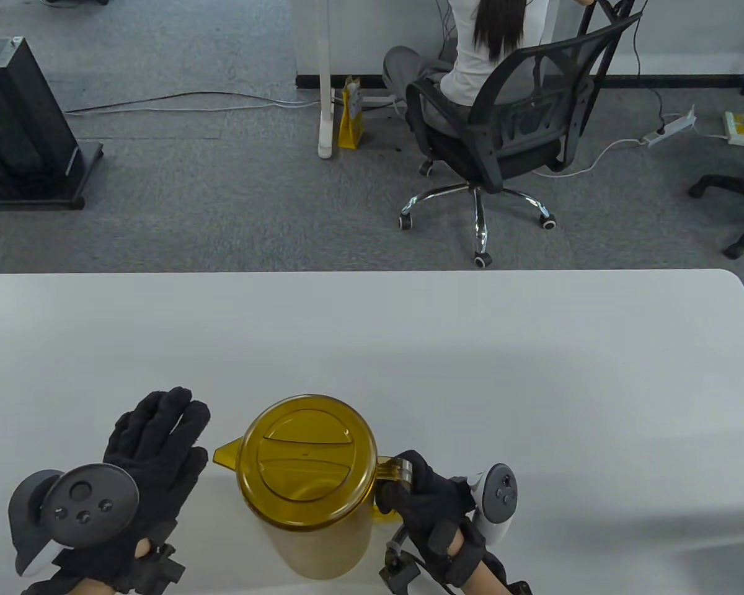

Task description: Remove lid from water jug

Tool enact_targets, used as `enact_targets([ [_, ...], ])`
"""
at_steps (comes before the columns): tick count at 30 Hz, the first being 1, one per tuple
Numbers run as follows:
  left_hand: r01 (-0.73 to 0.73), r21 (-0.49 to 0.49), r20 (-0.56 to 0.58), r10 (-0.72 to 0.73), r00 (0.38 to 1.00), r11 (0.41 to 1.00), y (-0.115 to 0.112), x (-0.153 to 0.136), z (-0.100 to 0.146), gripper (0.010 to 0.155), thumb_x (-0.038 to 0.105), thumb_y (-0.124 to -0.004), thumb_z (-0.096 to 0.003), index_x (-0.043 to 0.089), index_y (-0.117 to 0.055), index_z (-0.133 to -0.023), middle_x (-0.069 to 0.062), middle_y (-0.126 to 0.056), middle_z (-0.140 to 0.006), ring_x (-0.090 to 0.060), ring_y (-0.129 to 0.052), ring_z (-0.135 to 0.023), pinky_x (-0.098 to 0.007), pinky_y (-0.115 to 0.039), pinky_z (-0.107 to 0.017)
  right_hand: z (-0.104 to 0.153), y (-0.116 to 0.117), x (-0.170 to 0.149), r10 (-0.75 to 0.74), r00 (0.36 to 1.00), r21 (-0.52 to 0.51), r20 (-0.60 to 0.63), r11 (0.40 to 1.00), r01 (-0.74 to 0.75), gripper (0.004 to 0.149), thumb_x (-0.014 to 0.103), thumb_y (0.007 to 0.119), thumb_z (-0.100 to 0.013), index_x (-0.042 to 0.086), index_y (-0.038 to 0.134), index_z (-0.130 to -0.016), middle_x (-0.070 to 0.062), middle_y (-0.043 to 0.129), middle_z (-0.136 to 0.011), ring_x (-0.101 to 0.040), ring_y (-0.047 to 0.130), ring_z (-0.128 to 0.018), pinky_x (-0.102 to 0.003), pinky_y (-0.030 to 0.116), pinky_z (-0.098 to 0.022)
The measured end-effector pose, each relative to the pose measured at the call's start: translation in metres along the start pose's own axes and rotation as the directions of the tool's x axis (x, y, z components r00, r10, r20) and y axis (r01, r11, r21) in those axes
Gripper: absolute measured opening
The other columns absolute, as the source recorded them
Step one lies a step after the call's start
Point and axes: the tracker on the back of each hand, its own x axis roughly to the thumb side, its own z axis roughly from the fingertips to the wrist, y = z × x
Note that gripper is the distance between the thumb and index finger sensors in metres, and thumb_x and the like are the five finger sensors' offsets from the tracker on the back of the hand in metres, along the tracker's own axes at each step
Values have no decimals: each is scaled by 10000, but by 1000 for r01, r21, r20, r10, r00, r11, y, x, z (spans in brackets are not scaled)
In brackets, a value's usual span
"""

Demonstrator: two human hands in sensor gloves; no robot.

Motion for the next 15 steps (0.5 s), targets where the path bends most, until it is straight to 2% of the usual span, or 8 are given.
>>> enact_targets([
  [2, -5, -1, 82, 5, 997, 1000, 12, 24, -3, 552, 320, -696, -518, 139, -701, -1040, -199, -572, -1146, -463, -505, -1050, -672, -383, -740, 0, 0, 0, 3, 1000, 3, 3, 1000, -3, 461, 587, 798, -480, 189, 831, -710, -44, 872, -476, -206, 863, -348, -435, 763, -336],
  [4, -63, -52, 133, 69, 989, 997, 17, 43, -9, 550, 316, -708, -514, 129, -721, -1031, -217, -617, -1126, -472, -557, -1026, -669, -420, -729, 0, 0, 0, 0, 1000, -3, 3, 1000, 0, 460, 581, 801, -475, 185, 834, -708, -48, 874, -473, -209, 863, -346, -438, 762, -334],
  [6, -57, -118, 151, 75, 986, 991, 17, 57, -17, 547, 315, -716, -512, 115, -737, -1021, -232, -644, -1108, -481, -591, -1003, -663, -447, -722, 0, 0, 0, 2, 1000, 0, 4, 1000, -2, 459, 578, 800, -477, 185, 833, -711, -47, 874, -475, -208, 864, -348, -437, 763, -335],
  [9, 6, -187, 195, 31, 980, 982, 10, 73, -34, 538, 310, -723, -506, 99, -765, -999, -254, -685, -1074, -476, -682, -949, -649, -525, -691, 0, 1, 0, 5, 1000, -4, 6, 1000, -5, 456, 577, 801, -475, 187, 834, -709, -45, 875, -474, -206, 865, -346, -436, 765, -334],
  [15, 42, -395, 224, 51, 973, 918, -15, 96, -68, 499, 245, -729, -510, 89, -773, -982, -271, -722, -1029, -434, -811, -876, -580, -685, -640, -1, 1, -1, 6, 1000, 1, 7, 1000, -6, 453, 575, 799, -477, 189, 832, -711, -44, 874, -476, -206, 865, -350, -435, 764, -337],
])
